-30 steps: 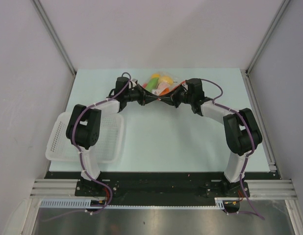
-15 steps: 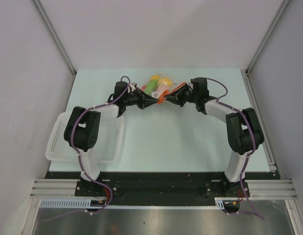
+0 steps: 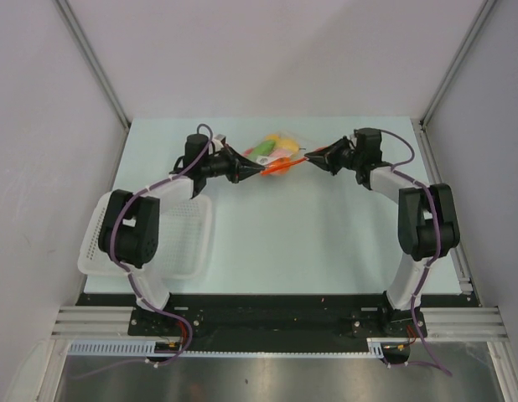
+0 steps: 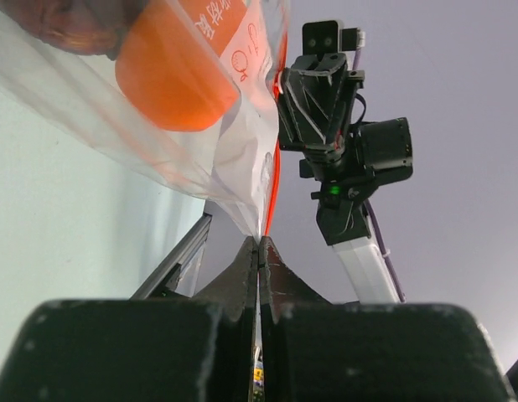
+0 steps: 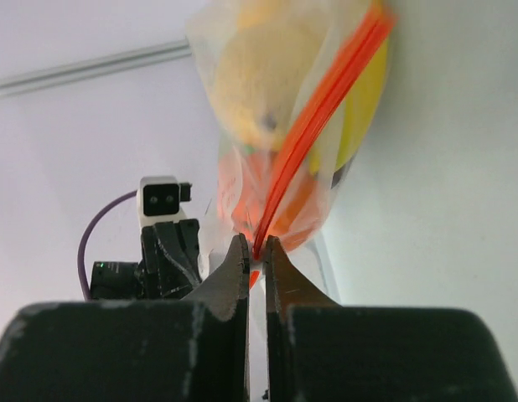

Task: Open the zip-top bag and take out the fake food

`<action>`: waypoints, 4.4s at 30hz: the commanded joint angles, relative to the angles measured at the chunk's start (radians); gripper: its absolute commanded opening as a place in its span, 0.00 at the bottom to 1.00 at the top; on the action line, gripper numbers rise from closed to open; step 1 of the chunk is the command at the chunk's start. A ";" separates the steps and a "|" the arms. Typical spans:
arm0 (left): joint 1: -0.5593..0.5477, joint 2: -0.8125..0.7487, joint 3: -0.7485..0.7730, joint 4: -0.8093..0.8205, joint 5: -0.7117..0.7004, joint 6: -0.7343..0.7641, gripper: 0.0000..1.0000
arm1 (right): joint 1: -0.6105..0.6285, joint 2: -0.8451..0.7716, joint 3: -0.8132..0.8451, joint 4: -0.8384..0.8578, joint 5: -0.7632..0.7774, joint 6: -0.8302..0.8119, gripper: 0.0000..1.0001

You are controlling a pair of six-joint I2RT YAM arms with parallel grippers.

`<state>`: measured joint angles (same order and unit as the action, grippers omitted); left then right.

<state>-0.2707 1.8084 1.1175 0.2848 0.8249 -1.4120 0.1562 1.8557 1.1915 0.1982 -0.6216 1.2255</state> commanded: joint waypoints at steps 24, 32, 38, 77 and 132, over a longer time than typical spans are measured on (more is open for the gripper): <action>0.030 -0.003 0.305 -0.518 0.004 0.468 0.00 | -0.133 -0.075 0.152 -0.594 0.084 -0.520 0.66; -0.249 0.100 0.651 -0.894 -0.358 0.972 0.40 | -0.149 -0.132 -0.038 -0.487 0.034 -0.540 0.53; -0.320 0.101 0.660 -0.868 -0.359 0.955 0.41 | -0.136 -0.086 -0.133 -0.286 -0.013 -0.581 0.40; -0.329 -0.003 0.531 -0.981 -0.376 1.021 0.41 | -0.001 0.021 -0.259 0.110 -0.067 -0.471 0.42; -0.329 -0.250 0.556 -0.871 -0.463 0.964 0.49 | 0.204 -0.165 0.442 -0.899 0.267 -0.742 0.00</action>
<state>-0.5980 1.6291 1.6150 -0.6117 0.3763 -0.4297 0.3244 1.6283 1.5135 -0.5030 -0.3996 0.5808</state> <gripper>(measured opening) 0.486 0.010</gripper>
